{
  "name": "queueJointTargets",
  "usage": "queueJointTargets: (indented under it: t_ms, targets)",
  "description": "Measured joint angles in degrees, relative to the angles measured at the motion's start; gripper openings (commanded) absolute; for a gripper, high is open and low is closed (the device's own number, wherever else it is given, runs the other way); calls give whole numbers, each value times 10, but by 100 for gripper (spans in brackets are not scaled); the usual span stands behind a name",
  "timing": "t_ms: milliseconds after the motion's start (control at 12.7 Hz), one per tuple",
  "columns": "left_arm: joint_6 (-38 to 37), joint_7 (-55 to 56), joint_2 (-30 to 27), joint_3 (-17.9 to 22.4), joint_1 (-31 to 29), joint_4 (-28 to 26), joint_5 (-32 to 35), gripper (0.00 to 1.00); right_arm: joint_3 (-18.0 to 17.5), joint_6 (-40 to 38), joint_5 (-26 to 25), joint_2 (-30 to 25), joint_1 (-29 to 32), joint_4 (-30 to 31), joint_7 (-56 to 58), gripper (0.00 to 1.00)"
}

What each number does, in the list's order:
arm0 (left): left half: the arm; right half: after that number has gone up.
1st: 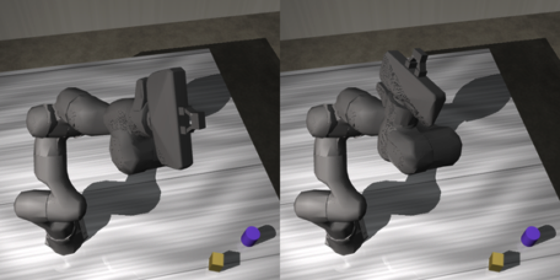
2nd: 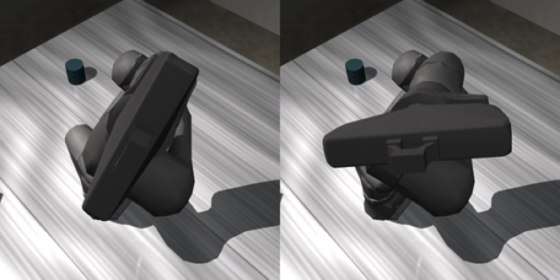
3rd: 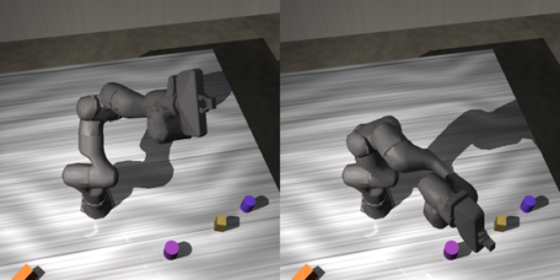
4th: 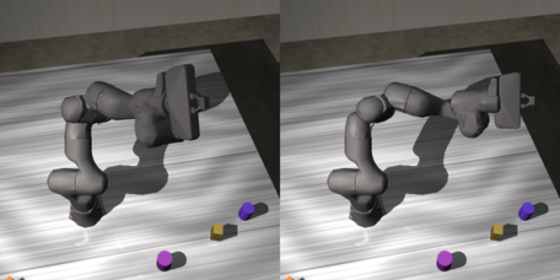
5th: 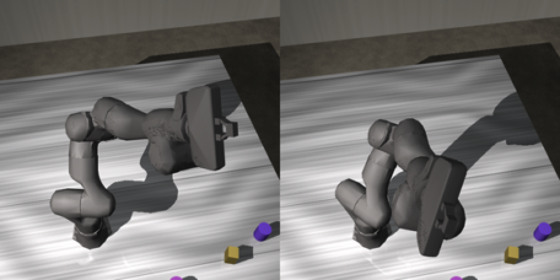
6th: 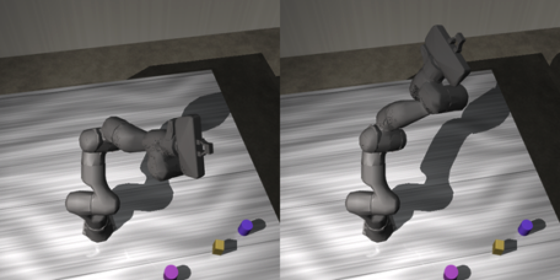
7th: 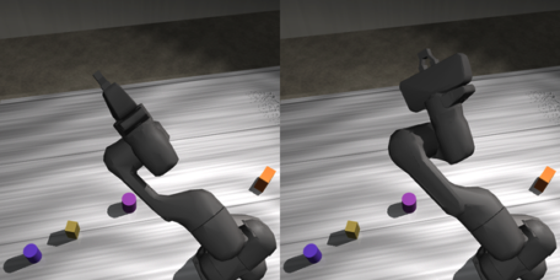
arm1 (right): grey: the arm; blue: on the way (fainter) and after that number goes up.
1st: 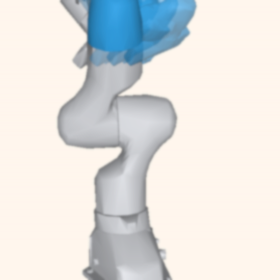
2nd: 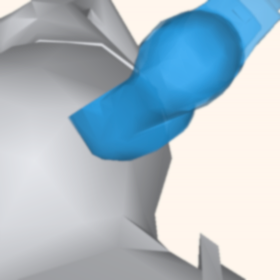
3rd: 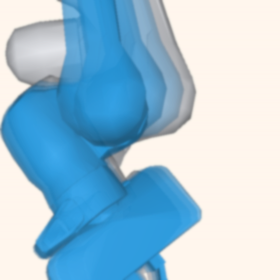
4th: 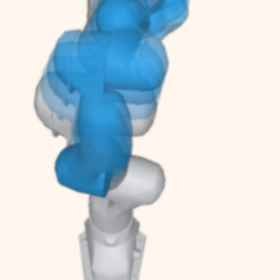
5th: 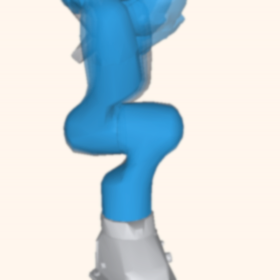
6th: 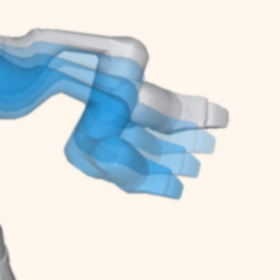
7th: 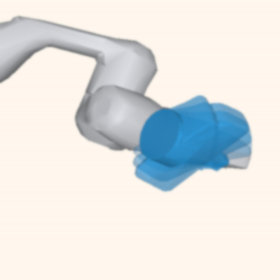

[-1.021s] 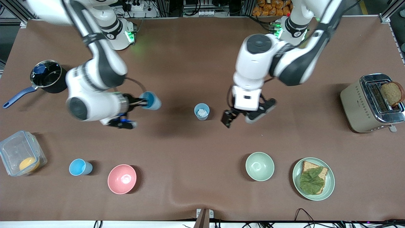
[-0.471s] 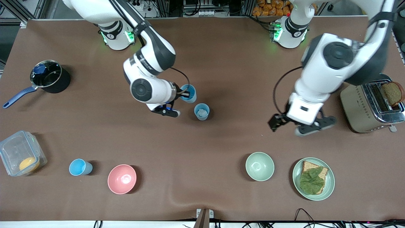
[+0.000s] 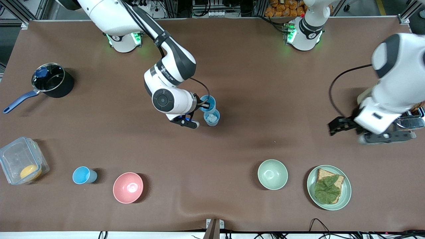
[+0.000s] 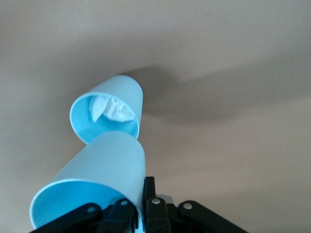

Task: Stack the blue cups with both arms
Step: 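Lower the left gripper's cup onto the table and release it, then lower the right gripper's cup into the standing cup while the left gripper withdraws, then open the right gripper and draw it back from the stacked cups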

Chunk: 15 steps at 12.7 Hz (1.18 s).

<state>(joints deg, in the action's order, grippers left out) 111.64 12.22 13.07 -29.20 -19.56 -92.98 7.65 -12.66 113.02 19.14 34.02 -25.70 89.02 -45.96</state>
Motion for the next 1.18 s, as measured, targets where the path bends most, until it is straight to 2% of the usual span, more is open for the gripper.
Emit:
queueJointTargets:
  t_ms: [236, 629, 707, 786, 864, 943, 1021, 1179]
  targets:
    - [-36, -14, -28, -1, -21, 1, -12, 100, 4, 0, 0, 8, 0, -15, -1, 0]
    - [-108, -14, -77, 0, -24, 33, -20, 100, 2, 25, 0, 23, -3, -17, -3, 0]
    - [-117, -14, -86, 10, -13, 39, -21, 100, 2, 28, 0, 25, -3, -18, -3, 0]
    - [-131, -14, -97, 49, 23, 41, -21, 100, 2, 29, 0, 25, -3, -19, -4, 23]
    - [-147, -17, -106, 110, 77, 41, -25, 100, 2, 29, 0, 25, -3, -19, -4, 99]
    - [-158, -27, -111, 161, 119, 41, -32, 100, 2, 29, 0, 25, -3, -19, -4, 100]
    - [-162, -40, -113, 191, 140, 41, -38, 100, 2, 29, -1, 25, -3, -20, -4, 100]
    - [-165, -52, -115, 209, 145, 40, -44, 100, 2, 29, -5, 25, -3, -22, -4, 100]
